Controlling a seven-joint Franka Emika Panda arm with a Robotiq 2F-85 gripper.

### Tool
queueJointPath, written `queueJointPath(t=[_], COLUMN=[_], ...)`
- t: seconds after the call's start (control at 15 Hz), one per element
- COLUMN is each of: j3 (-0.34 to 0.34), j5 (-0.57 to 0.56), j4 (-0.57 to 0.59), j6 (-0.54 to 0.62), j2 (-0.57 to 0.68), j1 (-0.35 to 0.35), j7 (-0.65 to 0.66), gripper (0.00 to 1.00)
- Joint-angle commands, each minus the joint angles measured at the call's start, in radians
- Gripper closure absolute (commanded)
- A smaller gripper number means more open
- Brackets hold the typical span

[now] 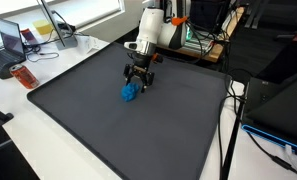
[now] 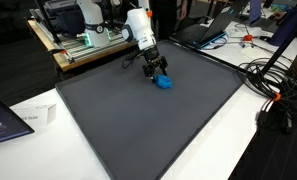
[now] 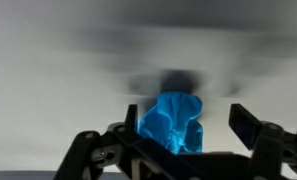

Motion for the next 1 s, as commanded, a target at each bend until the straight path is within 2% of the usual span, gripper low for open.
queueJointPath(t=[0.0, 0.13, 0.4, 0.67, 0.93], j3=[-0.010, -0.040, -0.109, -0.099, -0.058], j5=[-0.015, 0.014, 0.001, -0.077, -0.128], j4=[-0.033, -0.032, -0.023, 0.001, 0.047], j6=[-0.130, -0.221, -0.466, -0.699, -0.871], j2=[-0.107, -0.156, -0.263, -0.356, -0.412], j1=[-0.003, 0.024, 0.074, 0.056, 0.033], j7=[-0.009, -0.016, -0.003, 0.044, 0.107], gripper=[0.00, 0.00, 0.00, 0.00, 0.00])
